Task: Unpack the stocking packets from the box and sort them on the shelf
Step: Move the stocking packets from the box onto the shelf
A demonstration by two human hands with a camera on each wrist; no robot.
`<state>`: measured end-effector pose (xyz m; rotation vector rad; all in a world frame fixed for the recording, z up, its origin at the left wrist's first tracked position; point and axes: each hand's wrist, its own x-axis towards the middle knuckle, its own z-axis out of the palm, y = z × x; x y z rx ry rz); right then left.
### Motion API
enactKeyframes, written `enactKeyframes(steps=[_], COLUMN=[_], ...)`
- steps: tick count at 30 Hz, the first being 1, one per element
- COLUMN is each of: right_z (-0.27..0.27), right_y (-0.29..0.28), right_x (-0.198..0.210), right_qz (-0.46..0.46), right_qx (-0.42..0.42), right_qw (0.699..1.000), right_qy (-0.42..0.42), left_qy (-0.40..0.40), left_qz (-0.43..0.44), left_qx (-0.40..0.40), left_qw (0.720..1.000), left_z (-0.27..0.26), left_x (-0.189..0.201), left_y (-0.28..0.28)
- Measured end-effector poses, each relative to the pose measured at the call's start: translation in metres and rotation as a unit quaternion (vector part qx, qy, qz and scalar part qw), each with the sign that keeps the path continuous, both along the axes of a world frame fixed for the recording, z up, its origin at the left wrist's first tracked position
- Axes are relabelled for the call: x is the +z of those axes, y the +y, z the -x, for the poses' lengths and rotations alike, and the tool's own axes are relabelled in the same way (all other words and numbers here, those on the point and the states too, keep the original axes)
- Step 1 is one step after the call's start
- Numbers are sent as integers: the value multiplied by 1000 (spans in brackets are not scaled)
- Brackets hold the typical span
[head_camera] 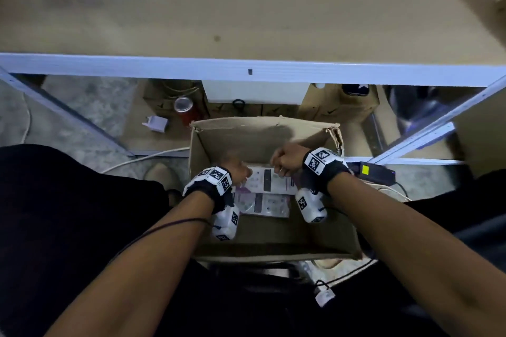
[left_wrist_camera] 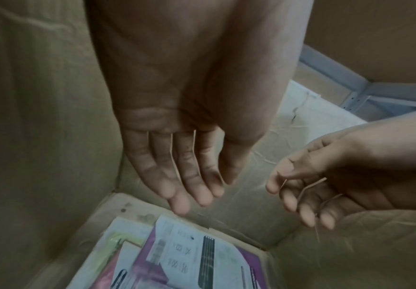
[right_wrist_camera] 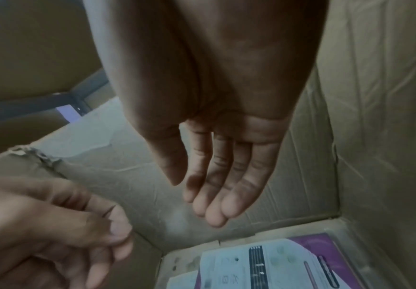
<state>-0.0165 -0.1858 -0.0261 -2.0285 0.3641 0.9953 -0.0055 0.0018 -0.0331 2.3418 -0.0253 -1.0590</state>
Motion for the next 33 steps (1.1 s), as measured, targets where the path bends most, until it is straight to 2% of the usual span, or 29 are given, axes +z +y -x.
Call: enactKeyframes(steps=[7,11,15,21,27,33], right_z=[-10,-12,-15,-8,0,7], right_y=[6,8,5,0,2,11], right_x=[-55,-75,-91,-124,-138,-135], right_qz=[31,90,226,249,261,283], right_qx=[-1,63,192,240,208,216], right_qw=[999,994,955,939,942,934], right_qy=[42,28,-29,-3,29,-22], left_qy=[12,-12,44,81,90,83], left_qz=[-93,-85,-95,-99,-85,-60], left_qx=[-19,-19,21,67,100,90], left_qw=[995,996,994,989,987,991], left_z=[-1,-1,-1,-8,-8,-12], left_x=[-21,-34,-47,-62,-69,-64], left_y=[8,7,6,8,7,5])
